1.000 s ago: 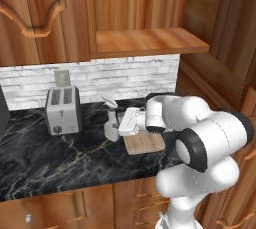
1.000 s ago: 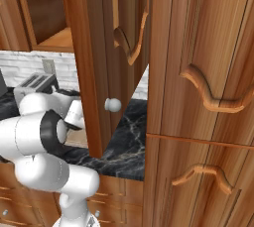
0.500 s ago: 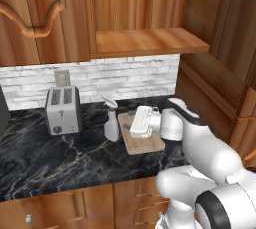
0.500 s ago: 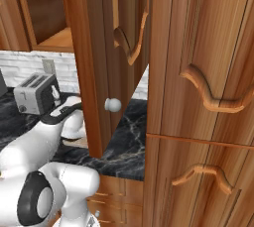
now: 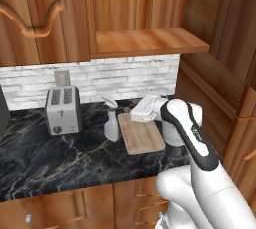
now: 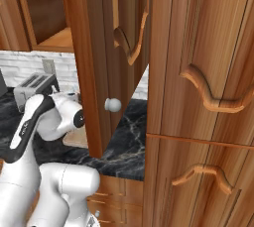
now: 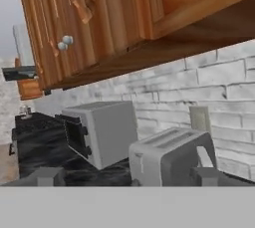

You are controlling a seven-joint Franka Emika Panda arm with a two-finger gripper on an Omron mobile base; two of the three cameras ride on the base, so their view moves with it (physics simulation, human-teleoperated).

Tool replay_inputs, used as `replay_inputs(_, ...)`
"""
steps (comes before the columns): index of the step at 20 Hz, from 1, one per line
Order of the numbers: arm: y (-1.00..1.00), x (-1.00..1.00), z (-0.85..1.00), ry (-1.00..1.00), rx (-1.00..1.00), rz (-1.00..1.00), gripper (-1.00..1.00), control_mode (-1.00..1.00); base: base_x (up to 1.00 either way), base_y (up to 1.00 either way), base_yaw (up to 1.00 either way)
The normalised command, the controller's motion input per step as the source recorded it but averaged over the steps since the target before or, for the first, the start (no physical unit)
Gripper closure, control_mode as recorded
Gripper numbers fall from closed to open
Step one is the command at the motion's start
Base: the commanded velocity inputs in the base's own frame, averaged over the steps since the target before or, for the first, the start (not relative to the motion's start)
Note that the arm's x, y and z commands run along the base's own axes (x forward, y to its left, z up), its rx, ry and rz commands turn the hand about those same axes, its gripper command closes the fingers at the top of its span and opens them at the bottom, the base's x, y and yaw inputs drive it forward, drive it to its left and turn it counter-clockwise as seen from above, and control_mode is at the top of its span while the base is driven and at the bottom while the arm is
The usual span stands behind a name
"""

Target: Grab the spray bottle from the cabinet, then place it next to the cutting board for sanitizing. Then grab the dish brush from the countertop next to the sink and place it next to the cutting board.

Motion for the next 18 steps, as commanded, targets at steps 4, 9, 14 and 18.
replay_inputs(4, -0.2, -0.61, 1.0, 0.41, -0.01, -0.16, -1.0, -1.0, 0.0, 0.0, 0.0)
replay_inputs(9, -0.29, -0.55, 1.0, 0.5, -0.01, -0.2, -1.0, -1.0, 0.0, 0.0, 0.0)
replay_inputs(14, -0.39, -0.43, 0.57, 0.54, -0.15, -0.26, -1.0, -1.0, 0.0, 0.0, 0.0)
replay_inputs(18, -0.46, -0.44, 0.0, 0.45, -0.36, -0.26, -1.0, -1.0, 0.0, 0.0, 0.0)
